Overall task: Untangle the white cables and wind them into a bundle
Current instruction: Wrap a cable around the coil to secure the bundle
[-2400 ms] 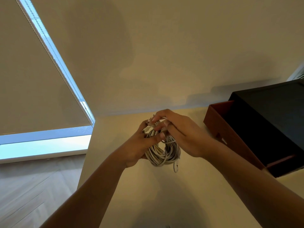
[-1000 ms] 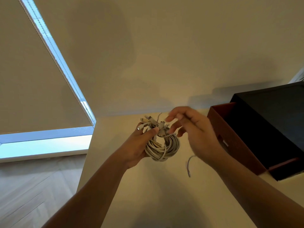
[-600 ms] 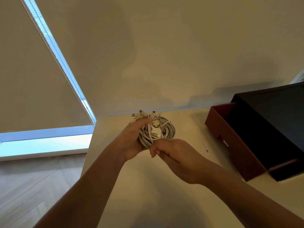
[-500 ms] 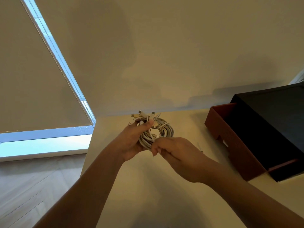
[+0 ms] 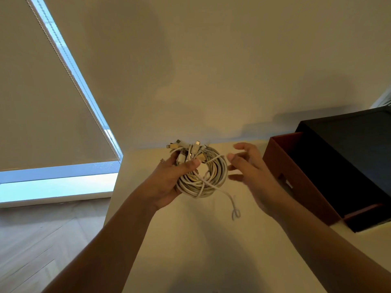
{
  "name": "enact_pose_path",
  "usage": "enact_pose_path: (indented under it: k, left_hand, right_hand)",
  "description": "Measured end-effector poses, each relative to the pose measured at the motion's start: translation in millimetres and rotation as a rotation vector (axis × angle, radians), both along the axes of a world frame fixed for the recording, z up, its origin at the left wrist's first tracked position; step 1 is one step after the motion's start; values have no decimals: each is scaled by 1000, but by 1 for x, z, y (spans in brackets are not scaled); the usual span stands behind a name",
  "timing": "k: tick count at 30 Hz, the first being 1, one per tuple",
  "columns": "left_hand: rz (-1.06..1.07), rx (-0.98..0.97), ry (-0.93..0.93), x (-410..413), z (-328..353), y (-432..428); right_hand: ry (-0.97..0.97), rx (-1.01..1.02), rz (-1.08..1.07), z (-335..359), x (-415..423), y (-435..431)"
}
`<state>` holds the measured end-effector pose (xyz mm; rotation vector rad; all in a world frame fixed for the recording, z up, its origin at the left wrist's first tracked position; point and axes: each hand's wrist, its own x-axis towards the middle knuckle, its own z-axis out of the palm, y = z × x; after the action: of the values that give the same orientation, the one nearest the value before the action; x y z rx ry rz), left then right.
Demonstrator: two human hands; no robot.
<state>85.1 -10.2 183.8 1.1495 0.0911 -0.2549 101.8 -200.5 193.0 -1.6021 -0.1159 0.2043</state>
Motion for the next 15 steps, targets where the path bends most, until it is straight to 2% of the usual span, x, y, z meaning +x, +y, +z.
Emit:
enact_pose_path:
  k: [2,3,6,12,15]
  left_hand:
    - [-46,39,-28,-3,2,-3]
    - [-74,63,-49,-5,3,-5]
    - [-120,152,-95,-7,1,-5]
    - [-77,325,-127,-3,-7,1]
    - [-40,325,-132,-2,-13,1]
  right_hand:
    - [279,166,159,0,2,3]
    - [336,211,224,0,0,4]
    - [284,193,246,-1,-2,8]
    - [125,39,280,0,-4,4]
    - [176,85,270,0,-4,3]
